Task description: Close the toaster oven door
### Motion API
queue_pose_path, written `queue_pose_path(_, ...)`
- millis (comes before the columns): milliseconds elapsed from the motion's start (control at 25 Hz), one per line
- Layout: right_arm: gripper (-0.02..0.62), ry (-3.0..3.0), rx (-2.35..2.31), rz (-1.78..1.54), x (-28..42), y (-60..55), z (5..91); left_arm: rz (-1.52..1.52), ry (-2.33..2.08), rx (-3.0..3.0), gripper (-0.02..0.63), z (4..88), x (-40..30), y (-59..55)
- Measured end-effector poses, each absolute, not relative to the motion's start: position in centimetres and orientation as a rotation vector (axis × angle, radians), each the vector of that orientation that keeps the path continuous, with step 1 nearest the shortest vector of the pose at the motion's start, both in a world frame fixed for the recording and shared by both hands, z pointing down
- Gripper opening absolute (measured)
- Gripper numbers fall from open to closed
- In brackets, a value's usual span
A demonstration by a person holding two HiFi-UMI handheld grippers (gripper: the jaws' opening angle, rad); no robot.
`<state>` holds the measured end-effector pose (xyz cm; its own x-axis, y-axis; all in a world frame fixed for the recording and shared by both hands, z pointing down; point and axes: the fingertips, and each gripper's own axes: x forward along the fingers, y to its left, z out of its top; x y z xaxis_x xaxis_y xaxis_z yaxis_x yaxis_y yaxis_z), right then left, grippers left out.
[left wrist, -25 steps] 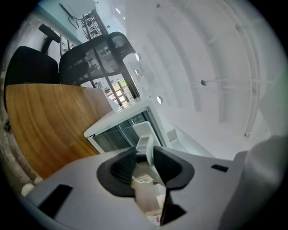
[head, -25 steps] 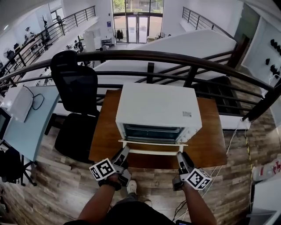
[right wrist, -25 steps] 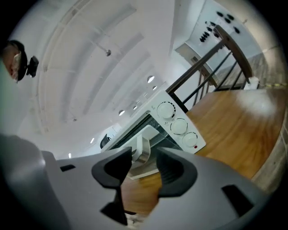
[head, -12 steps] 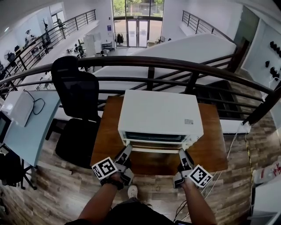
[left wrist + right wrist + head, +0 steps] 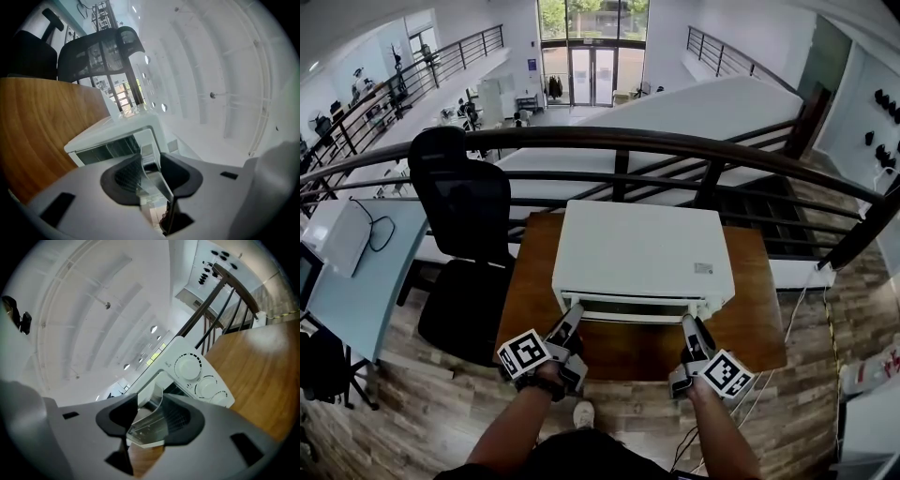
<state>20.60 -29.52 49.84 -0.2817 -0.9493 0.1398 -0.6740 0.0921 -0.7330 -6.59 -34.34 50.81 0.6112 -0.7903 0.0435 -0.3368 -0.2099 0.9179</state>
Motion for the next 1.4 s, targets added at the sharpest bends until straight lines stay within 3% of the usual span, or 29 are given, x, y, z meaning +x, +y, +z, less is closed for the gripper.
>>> queue_pose_path(360, 0.149, 2.053, -1.592, -0.994, 20.5, -28.8, 49.8, -0.649, -0.803, 1.783, 0.135, 49.5, -5.4, -35.0)
queue_pose_path(520, 0.153, 2.087, -1.578, -0.986, 20.5, -27.6, 49.9, -0.539, -0.921, 1.866, 0.157, 50.4, -6.2, -34.3)
queue_pose_path(600, 0.152, 2.103, -1.579, -0.974, 20.6, -27.2, 49.6, -0.548, -0.895, 1.867, 0.206, 50.1, -5.7, -33.7)
queue_pose_path(840, 0.118, 2.2, -1.586, -0.848, 20.2, -25.0, 47.1, -0.536, -0.948, 1.946, 0.206, 48.8, -6.2, -31.6)
queue_pose_path(1400, 0.024, 2.405, -1.635, -0.508, 21.0, -16.2, 42.9, -0.323, -1.255, 2.362, 0.037, 43.4, -7.1, -22.0)
